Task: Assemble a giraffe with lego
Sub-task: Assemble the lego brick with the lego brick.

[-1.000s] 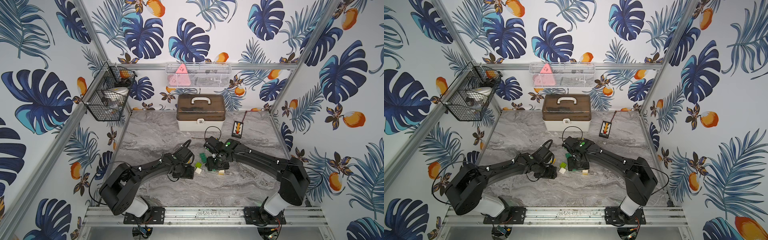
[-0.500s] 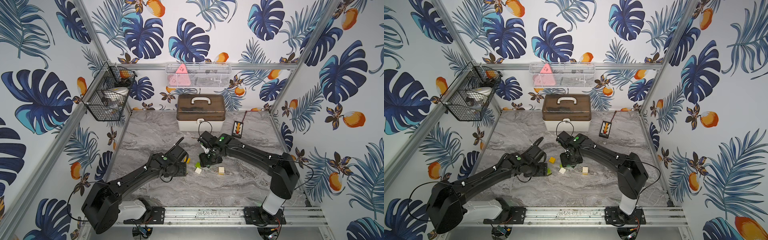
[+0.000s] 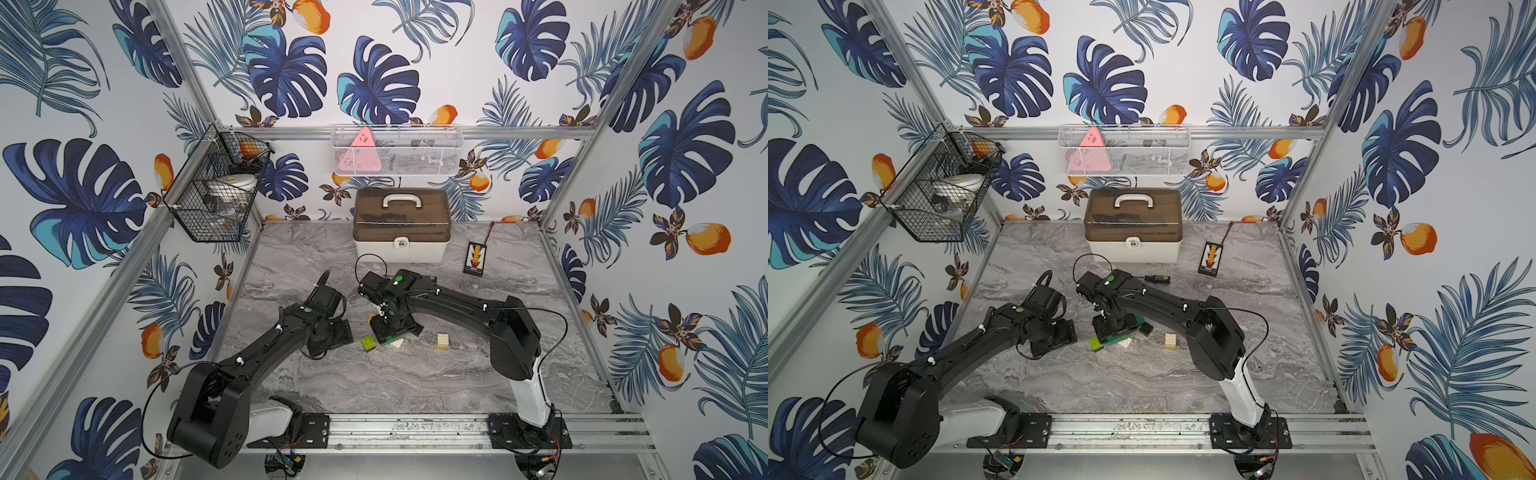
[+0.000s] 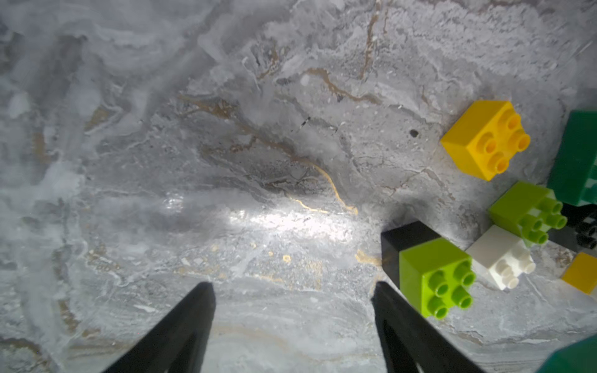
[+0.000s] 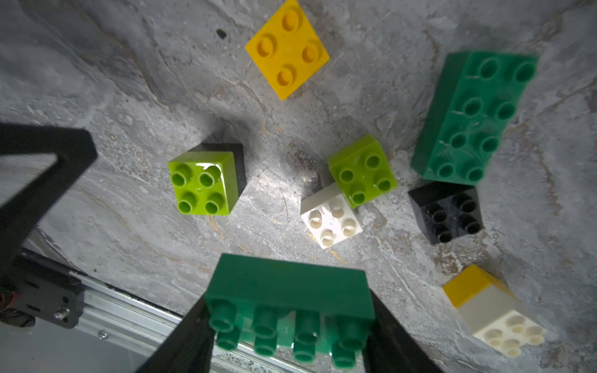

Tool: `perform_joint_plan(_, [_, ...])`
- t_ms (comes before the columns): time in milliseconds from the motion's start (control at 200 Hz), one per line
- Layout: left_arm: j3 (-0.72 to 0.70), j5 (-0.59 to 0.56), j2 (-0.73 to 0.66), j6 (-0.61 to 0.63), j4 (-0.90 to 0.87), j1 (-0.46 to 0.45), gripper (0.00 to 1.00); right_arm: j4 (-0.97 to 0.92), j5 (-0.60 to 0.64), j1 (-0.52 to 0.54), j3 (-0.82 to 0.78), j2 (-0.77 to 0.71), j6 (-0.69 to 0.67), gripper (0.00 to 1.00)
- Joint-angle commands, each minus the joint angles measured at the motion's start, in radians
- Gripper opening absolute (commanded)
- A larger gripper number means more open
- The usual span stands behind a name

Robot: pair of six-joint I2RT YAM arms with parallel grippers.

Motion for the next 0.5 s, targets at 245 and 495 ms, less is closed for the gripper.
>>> perform_joint_plan(245, [0.065, -0.019, 0.032, 0.08, 0.001, 0.045, 0.83, -0.091, 0.003, 0.003, 0.23, 0.165, -0.077, 0.47])
perform_joint_plan(495, [0.043, -0.018, 0.047, 0.065, 0.011, 0.055, 0.84, -0.065, -0.053, -0.016, 0.227, 0.178, -0.1, 0.47])
